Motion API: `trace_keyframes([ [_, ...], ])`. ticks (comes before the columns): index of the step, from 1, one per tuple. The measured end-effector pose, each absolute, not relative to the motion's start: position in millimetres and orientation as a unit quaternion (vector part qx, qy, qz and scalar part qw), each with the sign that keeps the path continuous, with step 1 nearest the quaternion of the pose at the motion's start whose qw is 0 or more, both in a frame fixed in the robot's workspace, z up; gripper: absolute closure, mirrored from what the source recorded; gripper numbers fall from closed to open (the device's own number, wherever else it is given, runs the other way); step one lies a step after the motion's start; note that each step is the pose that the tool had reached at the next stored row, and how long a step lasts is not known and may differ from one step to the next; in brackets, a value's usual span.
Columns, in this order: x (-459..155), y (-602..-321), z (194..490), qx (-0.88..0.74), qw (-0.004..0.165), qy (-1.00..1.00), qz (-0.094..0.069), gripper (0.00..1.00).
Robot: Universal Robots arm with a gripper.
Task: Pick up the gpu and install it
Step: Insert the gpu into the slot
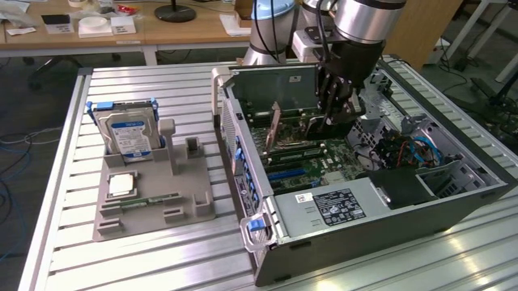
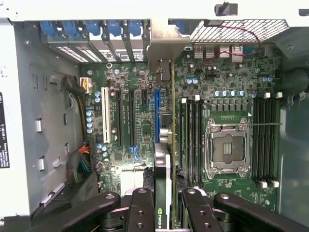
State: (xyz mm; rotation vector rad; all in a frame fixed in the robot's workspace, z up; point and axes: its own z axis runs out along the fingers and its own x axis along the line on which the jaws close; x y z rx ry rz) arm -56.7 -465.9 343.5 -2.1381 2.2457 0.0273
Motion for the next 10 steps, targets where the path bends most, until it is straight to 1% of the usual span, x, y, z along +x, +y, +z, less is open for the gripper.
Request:
trace_keyframes([
  [10,-56.7,-465.9,341.2,-0.689,0.02,0.724,0.009,0.73],
])
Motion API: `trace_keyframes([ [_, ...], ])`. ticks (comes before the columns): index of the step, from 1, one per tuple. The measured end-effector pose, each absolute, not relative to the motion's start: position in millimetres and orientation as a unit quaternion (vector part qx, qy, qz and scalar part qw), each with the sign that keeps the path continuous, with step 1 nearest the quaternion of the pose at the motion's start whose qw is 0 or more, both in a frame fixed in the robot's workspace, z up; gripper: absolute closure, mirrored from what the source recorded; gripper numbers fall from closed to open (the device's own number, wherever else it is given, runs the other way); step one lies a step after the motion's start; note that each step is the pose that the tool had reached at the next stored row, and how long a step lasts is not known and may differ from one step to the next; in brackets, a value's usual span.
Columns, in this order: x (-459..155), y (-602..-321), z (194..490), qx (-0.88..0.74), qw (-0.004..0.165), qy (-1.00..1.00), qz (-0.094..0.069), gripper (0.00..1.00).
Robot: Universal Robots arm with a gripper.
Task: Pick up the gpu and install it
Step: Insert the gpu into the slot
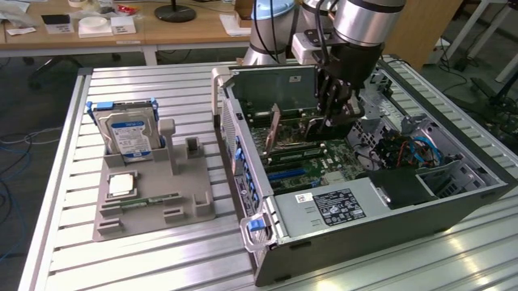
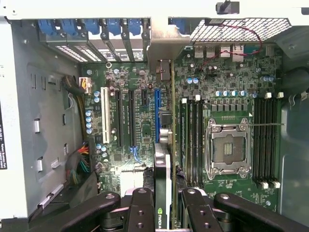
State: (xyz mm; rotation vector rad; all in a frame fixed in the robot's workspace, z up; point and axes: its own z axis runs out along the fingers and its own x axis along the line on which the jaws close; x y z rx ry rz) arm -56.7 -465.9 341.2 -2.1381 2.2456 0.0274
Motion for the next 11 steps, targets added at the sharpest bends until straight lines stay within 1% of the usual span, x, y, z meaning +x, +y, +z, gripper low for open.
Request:
trace_keyframes([
  [11,-56.8,-465.9,337.8,-0.689,0.02,0.724,0.009,0.73],
])
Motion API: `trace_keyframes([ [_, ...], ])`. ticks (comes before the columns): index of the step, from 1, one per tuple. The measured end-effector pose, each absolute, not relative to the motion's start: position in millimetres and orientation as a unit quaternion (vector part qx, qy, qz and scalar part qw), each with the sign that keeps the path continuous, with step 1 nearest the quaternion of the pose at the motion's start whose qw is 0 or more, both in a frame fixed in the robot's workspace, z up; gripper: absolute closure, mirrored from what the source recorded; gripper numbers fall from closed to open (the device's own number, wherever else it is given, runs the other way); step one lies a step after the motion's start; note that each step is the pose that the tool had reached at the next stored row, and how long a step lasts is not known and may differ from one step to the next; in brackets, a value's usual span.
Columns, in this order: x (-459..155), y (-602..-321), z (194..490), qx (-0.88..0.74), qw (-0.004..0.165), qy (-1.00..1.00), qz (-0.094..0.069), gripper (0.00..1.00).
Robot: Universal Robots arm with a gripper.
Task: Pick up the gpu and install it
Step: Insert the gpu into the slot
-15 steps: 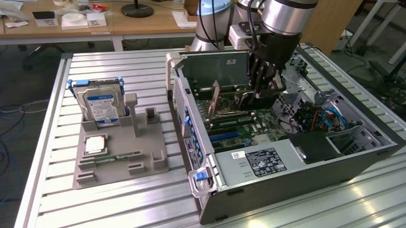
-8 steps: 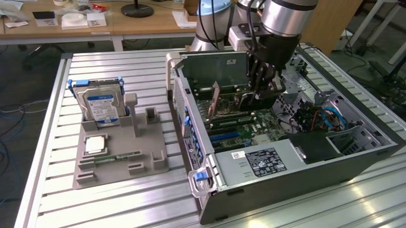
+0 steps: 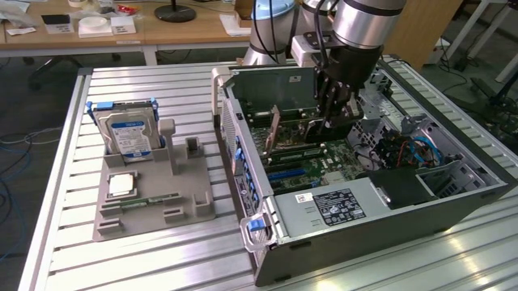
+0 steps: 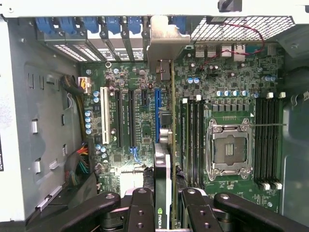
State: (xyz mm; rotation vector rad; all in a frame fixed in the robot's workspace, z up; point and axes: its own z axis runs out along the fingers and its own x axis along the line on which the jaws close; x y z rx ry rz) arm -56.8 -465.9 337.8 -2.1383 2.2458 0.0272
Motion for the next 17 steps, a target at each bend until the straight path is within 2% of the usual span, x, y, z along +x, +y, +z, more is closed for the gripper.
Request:
trace_keyframes([
  [17,-56.8,-465.9,334.3,-0.689,0.02,0.724,0.009,0.73],
])
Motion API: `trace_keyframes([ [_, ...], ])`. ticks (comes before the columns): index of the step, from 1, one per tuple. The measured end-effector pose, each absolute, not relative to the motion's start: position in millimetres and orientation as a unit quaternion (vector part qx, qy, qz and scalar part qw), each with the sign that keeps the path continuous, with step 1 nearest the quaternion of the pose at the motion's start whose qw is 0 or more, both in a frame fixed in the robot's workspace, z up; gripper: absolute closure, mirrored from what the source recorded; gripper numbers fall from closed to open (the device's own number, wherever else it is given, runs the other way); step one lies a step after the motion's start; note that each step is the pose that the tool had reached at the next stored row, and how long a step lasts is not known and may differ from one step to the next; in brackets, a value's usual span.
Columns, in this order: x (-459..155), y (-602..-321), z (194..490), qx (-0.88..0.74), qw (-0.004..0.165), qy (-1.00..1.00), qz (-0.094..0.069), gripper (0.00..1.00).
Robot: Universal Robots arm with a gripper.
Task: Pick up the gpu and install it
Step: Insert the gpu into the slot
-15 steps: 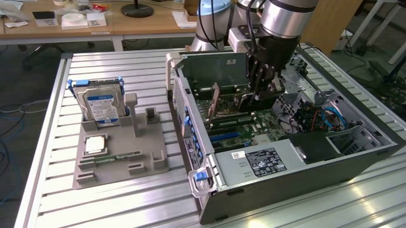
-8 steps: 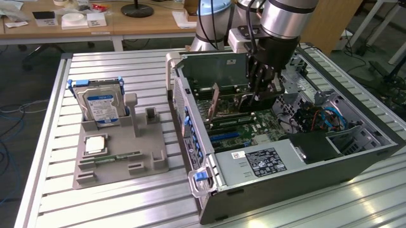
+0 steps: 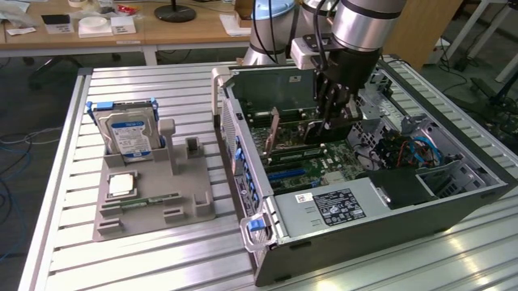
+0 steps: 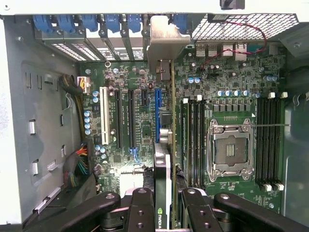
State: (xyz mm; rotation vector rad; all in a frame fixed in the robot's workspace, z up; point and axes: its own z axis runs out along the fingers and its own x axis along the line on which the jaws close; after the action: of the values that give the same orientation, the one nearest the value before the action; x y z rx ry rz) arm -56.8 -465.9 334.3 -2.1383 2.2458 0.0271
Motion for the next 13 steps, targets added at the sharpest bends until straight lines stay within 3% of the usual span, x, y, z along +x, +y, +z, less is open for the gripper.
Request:
trace_keyframes([
  [13,-56.8,-465.9,332.4,-0.689,0.02,0.724,0.009,0.73],
])
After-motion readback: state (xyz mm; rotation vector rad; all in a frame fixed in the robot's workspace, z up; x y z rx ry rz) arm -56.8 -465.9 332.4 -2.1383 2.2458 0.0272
